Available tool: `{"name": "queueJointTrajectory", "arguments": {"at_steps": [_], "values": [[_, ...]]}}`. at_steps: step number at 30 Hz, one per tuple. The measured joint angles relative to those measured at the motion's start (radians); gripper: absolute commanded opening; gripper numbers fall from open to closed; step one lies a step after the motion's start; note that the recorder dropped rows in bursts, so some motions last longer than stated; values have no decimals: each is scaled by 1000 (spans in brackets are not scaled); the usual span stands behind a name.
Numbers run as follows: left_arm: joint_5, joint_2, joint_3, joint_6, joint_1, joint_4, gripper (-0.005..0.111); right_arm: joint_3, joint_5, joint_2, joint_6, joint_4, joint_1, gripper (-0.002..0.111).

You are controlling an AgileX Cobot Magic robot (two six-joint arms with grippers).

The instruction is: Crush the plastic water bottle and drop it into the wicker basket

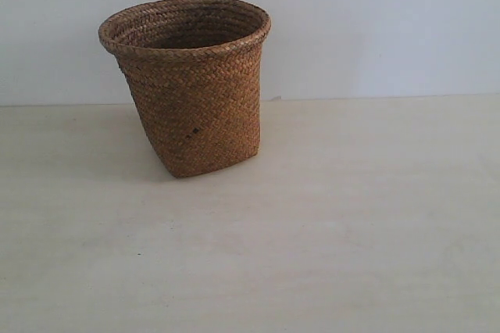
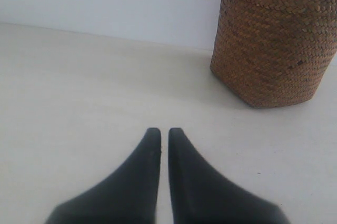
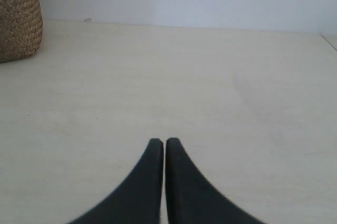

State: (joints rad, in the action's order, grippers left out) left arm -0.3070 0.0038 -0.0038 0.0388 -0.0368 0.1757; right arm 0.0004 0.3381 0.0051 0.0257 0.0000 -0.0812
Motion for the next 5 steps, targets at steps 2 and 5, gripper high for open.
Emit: {"name": "queueJointTrajectory", "arguments": {"at_steps": [2, 5], "values": [[0, 0, 0, 0, 0, 0, 4, 0, 0, 0, 0, 0, 0, 0], [0, 0, 0, 0, 0, 0, 4, 0, 0, 0, -1, 0, 0, 0]]}}
